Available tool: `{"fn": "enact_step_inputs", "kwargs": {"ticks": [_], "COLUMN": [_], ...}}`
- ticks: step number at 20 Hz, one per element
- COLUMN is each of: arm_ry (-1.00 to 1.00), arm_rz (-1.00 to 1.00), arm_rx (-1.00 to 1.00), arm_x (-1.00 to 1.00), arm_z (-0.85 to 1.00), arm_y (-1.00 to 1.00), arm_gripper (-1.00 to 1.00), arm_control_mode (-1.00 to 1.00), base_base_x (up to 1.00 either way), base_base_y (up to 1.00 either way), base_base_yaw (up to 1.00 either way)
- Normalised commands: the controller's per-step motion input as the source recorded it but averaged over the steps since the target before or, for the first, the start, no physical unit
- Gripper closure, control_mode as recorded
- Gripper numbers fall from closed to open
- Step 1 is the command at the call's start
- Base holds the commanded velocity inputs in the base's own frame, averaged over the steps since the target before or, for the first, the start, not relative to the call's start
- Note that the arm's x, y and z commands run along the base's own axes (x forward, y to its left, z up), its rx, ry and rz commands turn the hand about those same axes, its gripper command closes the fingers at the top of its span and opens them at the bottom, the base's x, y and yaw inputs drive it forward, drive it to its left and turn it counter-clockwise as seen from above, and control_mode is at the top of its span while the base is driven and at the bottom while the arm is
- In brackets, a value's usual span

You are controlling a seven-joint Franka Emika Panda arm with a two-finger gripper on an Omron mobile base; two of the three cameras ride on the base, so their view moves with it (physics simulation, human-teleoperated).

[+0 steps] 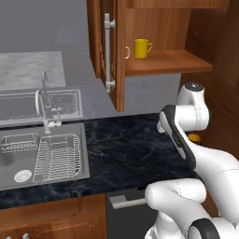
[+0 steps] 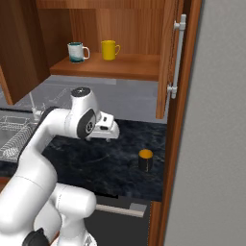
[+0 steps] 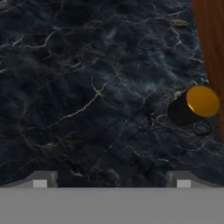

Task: Pick the mug on the counter and place it in the cabinet with the handle facing the right, like the mugs already inside.

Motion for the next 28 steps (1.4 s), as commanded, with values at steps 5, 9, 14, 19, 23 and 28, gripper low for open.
{"fn": "enact_step_inputs", "kwargs": {"ticks": [5,9,14,19,23,28], "arm_ry": [-0.06,-0.04,-0.04,-0.03,-0.01,-0.01], "arm_rz": [0.0,0.0,0.0,0.0,0.0,0.0], "arm_rx": [-0.02,-0.04,-0.04,-0.05,-0.04,-0.03], "arm_x": [0.07,0.11,0.12,0.07,0.11,0.13], "arm_z": [-0.4,-0.34,-0.33,-0.29,-0.21,-0.2], "arm_y": [-0.36,-0.37,-0.38,-0.34,-0.36,-0.34], "arm_gripper": [-1.0,-1.0,-1.0,-1.0,-1.0,-1.0], "arm_control_mode": [-1.0,-1.0,-1.0,-1.0,-1.0,-1.0], "base_base_x": [0.0,0.0,0.0,0.0,0.0,0.0], "base_base_y": [0.0,0.0,0.0,0.0,0.0,0.0], "base_base_yaw": [0.0,0.0,0.0,0.0,0.0,0.0]}}
